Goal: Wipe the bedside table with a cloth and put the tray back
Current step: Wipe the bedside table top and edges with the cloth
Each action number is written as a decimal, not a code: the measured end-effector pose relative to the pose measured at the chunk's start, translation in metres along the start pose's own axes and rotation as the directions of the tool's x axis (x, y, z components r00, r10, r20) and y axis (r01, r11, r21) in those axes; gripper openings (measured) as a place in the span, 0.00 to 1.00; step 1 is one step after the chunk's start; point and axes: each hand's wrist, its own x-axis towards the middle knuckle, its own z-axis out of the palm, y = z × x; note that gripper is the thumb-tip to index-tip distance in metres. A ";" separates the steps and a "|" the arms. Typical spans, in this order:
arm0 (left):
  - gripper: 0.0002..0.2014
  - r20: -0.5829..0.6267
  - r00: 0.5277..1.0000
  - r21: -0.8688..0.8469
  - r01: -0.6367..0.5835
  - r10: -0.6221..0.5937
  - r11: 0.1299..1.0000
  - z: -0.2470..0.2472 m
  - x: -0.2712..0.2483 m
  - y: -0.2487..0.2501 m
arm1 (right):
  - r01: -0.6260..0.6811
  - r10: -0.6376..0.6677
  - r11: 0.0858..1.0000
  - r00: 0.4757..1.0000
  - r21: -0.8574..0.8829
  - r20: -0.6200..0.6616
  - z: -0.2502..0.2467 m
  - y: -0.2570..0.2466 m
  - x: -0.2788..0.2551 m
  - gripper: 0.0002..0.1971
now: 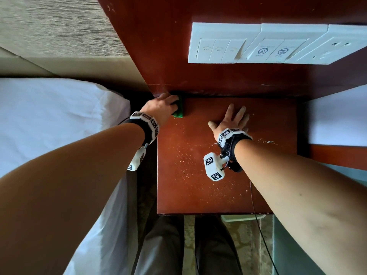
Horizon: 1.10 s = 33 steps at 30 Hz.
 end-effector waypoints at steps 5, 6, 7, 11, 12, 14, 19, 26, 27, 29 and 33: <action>0.18 -0.025 0.990 -0.092 0.133 -0.136 0.987 0.000 -0.025 -0.011 | 0.006 -0.006 0.999 1.000 -0.034 -0.002 0.000 -0.001 -0.001 0.49; 0.18 -0.009 0.986 -0.098 0.162 -0.164 0.982 -0.001 -0.025 -0.011 | 0.006 -0.006 0.999 1.000 -0.039 -0.001 0.000 -0.001 -0.001 0.49; 0.19 0.006 0.982 -0.097 0.189 -0.189 0.977 -0.001 -0.025 -0.010 | 0.007 -0.007 0.999 1.000 -0.047 0.003 -0.001 -0.001 -0.001 0.50; 0.19 0.040 0.963 -0.060 0.267 -0.265 0.962 -0.001 -0.020 0.004 | 0.014 -0.014 0.997 1.000 -0.072 0.008 -0.001 0.000 -0.002 0.50; 0.18 0.046 0.957 -0.048 0.289 -0.287 0.956 -0.001 -0.021 0.010 | 0.018 -0.018 0.997 1.000 -0.076 0.008 -0.001 0.000 -0.001 0.50; 0.17 0.068 0.943 -0.044 0.328 -0.325 0.944 0.002 -0.026 0.024 | 0.023 -0.022 0.996 1.000 -0.082 0.012 -0.001 0.000 -0.002 0.50; 0.18 0.165 0.921 -0.173 0.380 -0.354 0.909 0.023 -0.049 0.056 | 0.023 -0.021 0.997 0.999 -0.078 0.025 -0.002 0.000 -0.003 0.50; 0.18 -0.032 0.874 -0.373 0.439 -0.484 0.817 0.026 -0.038 0.056 | 0.045 -0.044 0.996 0.999 -0.080 0.019 0.000 0.004 -0.002 0.50; 0.17 -0.066 0.861 -0.385 0.444 -0.504 0.809 0.021 -0.031 0.053 | 0.047 -0.046 0.996 0.999 -0.081 0.006 0.000 0.004 -0.002 0.50; 0.18 -0.113 0.830 -0.403 0.464 -0.546 0.788 0.011 -0.016 0.047 | 0.047 -0.048 0.996 0.999 -0.079 -0.006 0.000 0.004 -0.003 0.50; 0.18 -0.071 0.786 -0.412 0.538 -0.614 0.736 0.003 0.009 0.037 | 0.056 -0.058 0.996 0.998 -0.075 -0.019 0.002 0.006 -0.003 0.49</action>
